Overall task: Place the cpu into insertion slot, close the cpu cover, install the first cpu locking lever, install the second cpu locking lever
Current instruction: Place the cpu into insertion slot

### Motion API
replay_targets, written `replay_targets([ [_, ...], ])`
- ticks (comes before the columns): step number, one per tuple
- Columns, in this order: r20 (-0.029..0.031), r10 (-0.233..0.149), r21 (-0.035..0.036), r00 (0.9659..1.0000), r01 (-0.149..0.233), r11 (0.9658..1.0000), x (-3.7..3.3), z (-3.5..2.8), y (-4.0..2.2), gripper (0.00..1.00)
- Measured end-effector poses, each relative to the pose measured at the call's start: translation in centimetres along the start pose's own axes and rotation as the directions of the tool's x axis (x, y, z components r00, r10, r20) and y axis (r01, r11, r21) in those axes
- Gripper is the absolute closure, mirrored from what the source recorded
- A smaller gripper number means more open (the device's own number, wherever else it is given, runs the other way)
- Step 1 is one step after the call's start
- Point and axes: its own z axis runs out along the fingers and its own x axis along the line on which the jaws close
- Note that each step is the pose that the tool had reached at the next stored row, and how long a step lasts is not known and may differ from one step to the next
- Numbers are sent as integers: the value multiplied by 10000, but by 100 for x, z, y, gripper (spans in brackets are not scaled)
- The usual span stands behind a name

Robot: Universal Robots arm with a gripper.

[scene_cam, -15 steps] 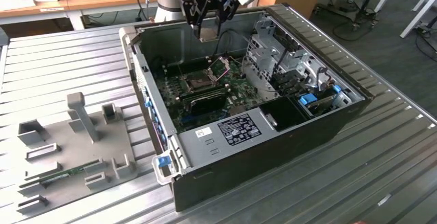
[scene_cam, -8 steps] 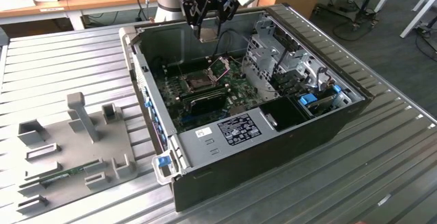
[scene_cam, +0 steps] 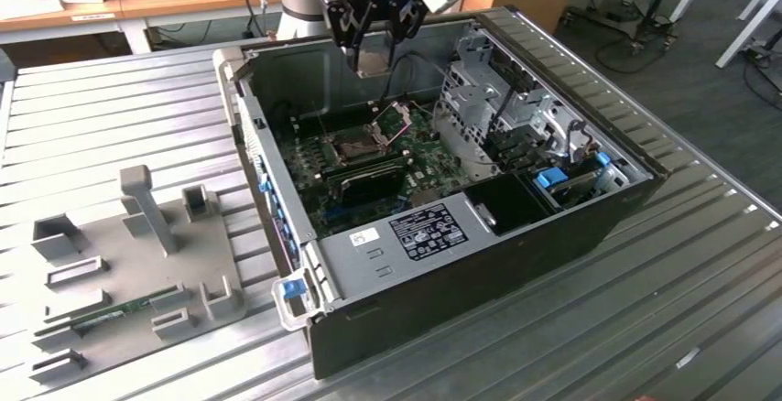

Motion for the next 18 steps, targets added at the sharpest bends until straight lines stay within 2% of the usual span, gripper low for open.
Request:
replay_targets([
  [6, 0, 1, 1, 10000, -1, 10000, 4, 68, -6, 46],
  [18, 0, 1, 0, 10000, -1, 10000, 9, 271, -25, 46],
])
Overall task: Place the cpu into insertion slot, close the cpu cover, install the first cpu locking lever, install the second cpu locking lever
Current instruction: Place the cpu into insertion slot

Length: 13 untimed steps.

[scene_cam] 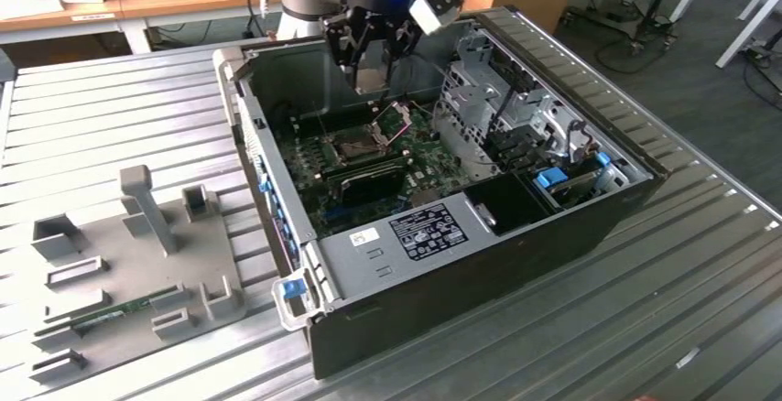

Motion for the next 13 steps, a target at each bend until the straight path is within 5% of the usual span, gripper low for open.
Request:
replay_targets([
  [5, 0, 0, 0, 10000, 0, 10000, 0, 77, -7, 46],
  [13, 0, 0, 1, 10000, 0, 10000, 0, 86, -8, 46],
])
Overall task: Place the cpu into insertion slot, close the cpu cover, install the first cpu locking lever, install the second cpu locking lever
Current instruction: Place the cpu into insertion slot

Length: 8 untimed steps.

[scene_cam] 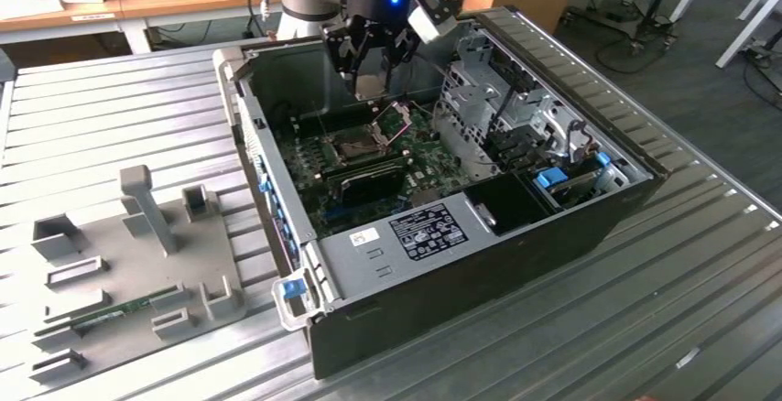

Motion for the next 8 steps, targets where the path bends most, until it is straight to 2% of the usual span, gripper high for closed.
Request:
replay_targets([
  [8, 0, 0, -3, 10000, 0, 10000, 0, 22, -2, 46],
])
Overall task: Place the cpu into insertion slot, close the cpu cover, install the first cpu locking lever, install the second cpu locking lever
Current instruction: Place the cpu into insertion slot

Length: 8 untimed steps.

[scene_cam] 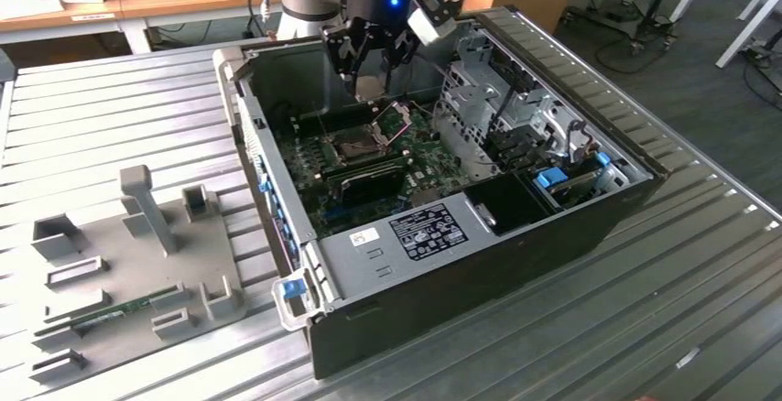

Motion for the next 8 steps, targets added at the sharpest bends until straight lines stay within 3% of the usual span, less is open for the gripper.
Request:
replay_targets([
  [8, 0, 0, 0, 10000, 0, 10000, 0, 16, -1, 46],
])
